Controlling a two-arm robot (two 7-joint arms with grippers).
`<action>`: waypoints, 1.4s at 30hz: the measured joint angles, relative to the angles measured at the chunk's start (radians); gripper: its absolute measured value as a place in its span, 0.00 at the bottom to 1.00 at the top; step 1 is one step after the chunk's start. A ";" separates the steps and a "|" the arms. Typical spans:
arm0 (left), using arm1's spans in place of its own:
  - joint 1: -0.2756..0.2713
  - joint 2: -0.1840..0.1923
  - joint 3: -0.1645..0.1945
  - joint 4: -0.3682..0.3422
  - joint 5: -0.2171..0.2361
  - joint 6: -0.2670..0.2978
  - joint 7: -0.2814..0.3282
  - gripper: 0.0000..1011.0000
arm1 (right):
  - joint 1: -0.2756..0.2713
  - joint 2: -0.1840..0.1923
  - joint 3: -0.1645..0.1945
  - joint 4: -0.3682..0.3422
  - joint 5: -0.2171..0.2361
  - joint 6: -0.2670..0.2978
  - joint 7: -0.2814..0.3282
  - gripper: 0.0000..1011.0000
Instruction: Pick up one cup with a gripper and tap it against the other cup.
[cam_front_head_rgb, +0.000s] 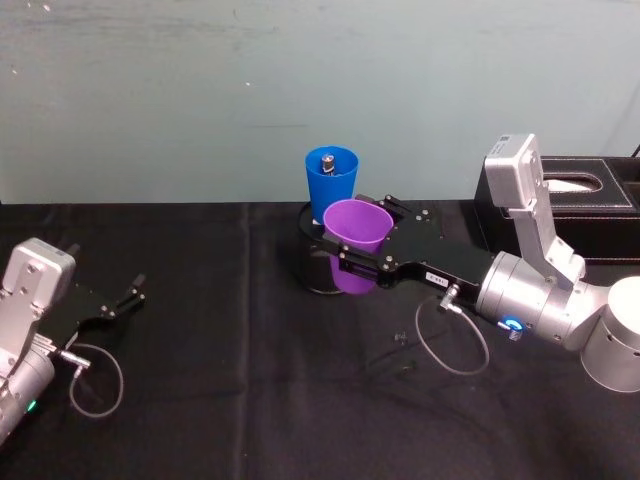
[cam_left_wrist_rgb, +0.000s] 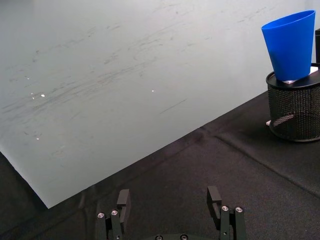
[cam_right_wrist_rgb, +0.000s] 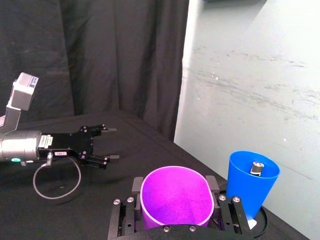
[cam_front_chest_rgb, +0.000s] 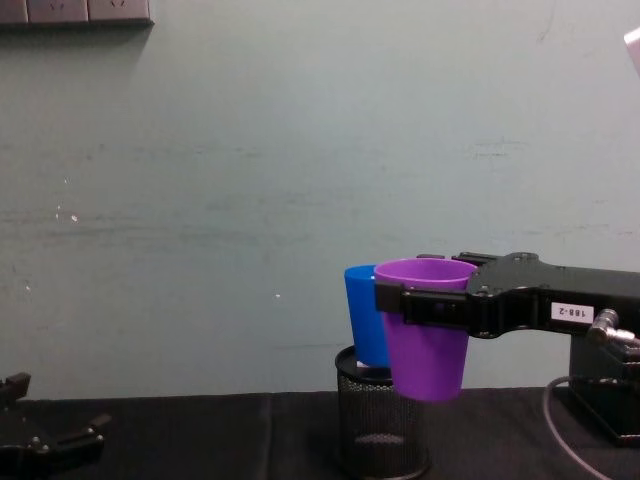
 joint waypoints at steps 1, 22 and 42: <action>0.000 0.000 0.000 0.000 0.000 0.000 0.000 0.99 | 0.000 0.000 0.000 0.000 0.000 0.000 0.000 0.74; 0.000 0.000 0.000 0.000 0.000 0.000 0.000 0.99 | 0.000 0.000 0.000 0.000 0.000 0.000 0.000 0.74; 0.000 0.000 0.000 0.000 0.000 0.000 0.000 0.99 | 0.000 0.000 0.000 0.000 0.000 0.000 0.000 0.74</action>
